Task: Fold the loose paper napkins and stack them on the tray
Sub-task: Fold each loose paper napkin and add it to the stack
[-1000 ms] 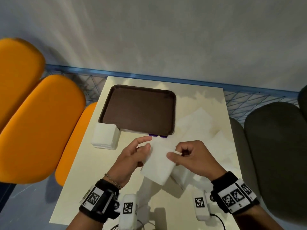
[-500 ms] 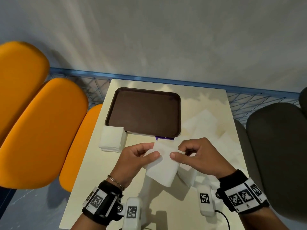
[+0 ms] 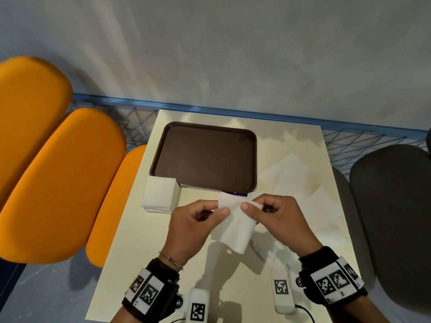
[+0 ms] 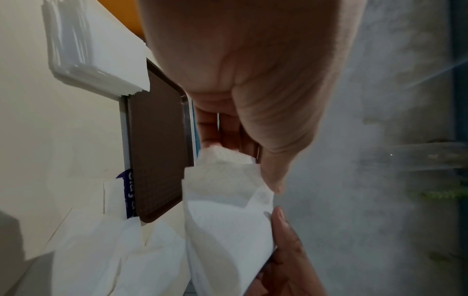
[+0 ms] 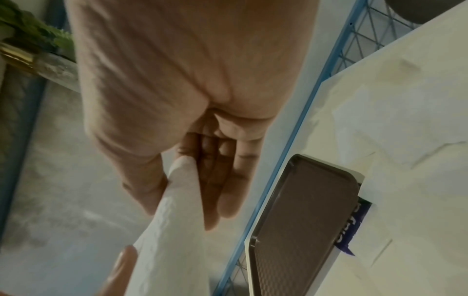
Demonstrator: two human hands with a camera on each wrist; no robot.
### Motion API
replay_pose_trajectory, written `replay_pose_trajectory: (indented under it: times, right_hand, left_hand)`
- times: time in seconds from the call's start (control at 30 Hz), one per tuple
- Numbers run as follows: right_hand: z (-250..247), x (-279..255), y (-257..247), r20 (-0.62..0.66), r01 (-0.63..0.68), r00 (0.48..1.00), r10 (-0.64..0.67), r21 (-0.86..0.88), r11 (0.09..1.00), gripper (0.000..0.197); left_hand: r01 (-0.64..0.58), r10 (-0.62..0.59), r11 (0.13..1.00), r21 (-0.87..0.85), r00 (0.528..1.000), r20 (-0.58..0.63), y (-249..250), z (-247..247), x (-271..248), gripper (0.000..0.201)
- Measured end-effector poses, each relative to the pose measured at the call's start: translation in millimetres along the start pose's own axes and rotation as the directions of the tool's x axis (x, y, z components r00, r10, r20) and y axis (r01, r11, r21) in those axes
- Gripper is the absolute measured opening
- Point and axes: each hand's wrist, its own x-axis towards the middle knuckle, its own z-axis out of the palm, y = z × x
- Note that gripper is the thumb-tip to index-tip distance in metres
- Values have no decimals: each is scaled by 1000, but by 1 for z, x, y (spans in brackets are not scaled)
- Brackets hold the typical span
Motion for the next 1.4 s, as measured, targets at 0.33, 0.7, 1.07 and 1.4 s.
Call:
replay_pose_trajectory:
  times: [0.33, 0.7, 1.07, 1.4]
  right_hand:
    - [-1, 1, -9, 72, 20, 997, -24, 49, 999, 11]
    - [-6, -1, -5, 62, 40, 997, -43, 47, 998, 5]
    - [-5, -1, -2, -7, 28, 1000, -29, -66, 997, 8]
    - [-1, 1, 0, -116, 4, 993, -10, -54, 999, 5]
  left_hand:
    - [-3, 3, 999, -38, 1000, 7, 9, 7, -7, 19]
    - [1, -8, 995, -99, 997, -73, 16, 20, -11, 34]
    - [42, -43, 999, -20, 998, -45, 11, 31, -14, 35]
    - [83, -84, 996, -36, 996, -23, 9, 45, -16, 34]
